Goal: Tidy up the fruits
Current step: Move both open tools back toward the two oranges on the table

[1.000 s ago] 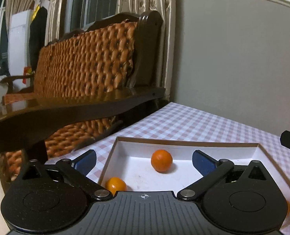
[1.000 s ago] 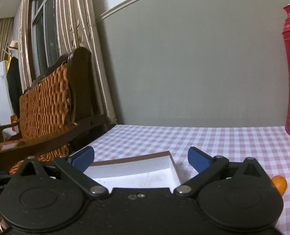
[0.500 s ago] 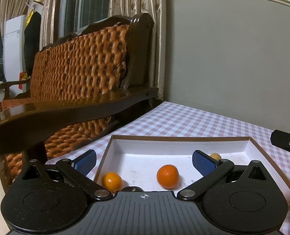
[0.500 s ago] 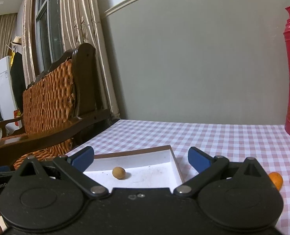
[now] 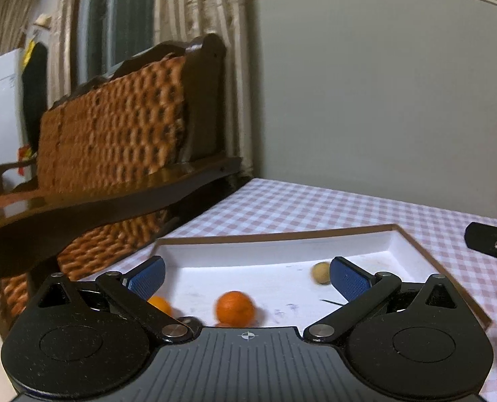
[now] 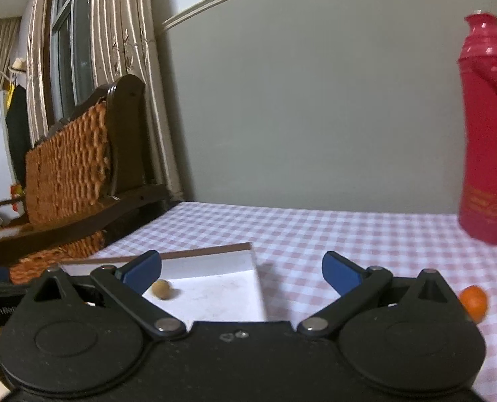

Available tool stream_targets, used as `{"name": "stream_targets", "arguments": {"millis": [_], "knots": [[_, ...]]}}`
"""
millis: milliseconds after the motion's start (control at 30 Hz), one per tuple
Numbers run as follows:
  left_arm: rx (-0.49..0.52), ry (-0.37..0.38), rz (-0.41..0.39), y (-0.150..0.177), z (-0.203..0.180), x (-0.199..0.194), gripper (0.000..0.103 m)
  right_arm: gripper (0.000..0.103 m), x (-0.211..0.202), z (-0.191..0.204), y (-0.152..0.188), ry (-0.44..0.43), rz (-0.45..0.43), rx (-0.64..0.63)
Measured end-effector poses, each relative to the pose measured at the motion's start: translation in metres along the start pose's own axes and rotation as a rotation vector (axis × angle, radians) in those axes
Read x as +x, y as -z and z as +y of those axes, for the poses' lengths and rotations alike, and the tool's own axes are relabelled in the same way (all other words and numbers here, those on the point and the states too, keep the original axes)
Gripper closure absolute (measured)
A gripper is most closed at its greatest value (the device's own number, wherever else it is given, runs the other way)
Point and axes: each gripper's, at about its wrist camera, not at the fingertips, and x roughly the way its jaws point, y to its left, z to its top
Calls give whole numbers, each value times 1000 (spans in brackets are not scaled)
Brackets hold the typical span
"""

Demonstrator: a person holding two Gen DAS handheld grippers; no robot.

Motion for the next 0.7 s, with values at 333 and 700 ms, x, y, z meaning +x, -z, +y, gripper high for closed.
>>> {"name": "stream_targets", "arguments": {"millis": [333, 700], "knots": [[97, 87, -24, 2, -55, -19, 0, 6, -23, -43, 4, 40, 21, 42], [204, 210, -52, 8, -109, -39, 0, 6, -49, -84, 13, 140, 77, 66]]}}
